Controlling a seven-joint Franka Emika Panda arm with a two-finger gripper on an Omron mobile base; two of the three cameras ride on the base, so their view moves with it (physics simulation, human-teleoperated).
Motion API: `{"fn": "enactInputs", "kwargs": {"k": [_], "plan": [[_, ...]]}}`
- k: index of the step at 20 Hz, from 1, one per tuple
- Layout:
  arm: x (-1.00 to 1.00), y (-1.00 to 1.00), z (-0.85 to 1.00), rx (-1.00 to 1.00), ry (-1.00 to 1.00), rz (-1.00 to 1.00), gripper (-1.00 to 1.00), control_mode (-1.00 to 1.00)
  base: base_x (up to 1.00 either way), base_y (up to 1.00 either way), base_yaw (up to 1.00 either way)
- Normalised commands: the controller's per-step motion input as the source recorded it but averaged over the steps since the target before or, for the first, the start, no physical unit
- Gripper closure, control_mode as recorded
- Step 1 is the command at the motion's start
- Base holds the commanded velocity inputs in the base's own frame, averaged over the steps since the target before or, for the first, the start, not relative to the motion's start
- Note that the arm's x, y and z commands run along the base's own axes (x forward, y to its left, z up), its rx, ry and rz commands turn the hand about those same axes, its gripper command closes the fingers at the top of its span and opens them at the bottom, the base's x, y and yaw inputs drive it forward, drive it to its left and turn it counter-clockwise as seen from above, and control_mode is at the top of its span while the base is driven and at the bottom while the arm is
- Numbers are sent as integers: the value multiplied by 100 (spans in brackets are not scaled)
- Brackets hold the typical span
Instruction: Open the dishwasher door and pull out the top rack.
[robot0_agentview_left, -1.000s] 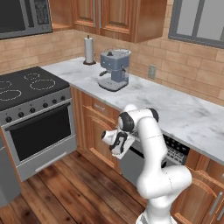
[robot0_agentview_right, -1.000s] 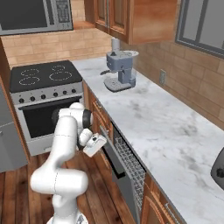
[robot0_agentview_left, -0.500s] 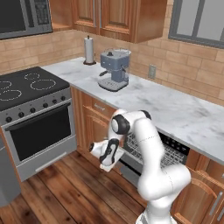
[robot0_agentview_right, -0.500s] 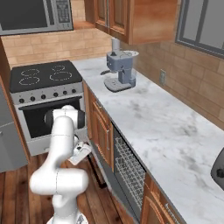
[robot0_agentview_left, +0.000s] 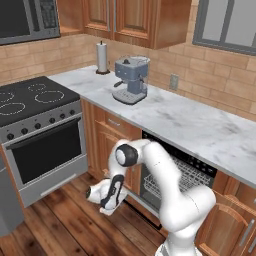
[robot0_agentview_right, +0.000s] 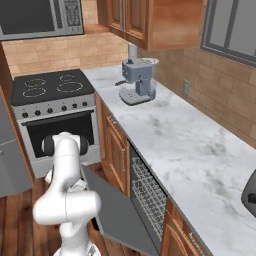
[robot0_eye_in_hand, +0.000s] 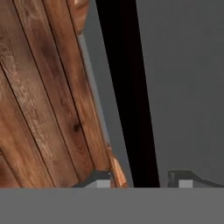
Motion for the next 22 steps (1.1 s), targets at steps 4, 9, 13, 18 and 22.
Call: {"fn": "enactInputs", "kwargs": {"k": [4, 9, 13, 18, 22], "plan": [[-36, 46, -84, 4, -1, 0, 100, -100, 0, 0, 0], [-29, 23, -50, 7, 0, 0, 100, -100, 0, 0, 0], [-34, 11, -18, 12, 0, 0, -100, -100, 0, 0, 0], [-92, 0, 39, 30, -2, 1, -100, -100, 0, 0, 0], [-99, 0, 80, 40, 0, 4, -100, -100, 0, 0, 0]]}}
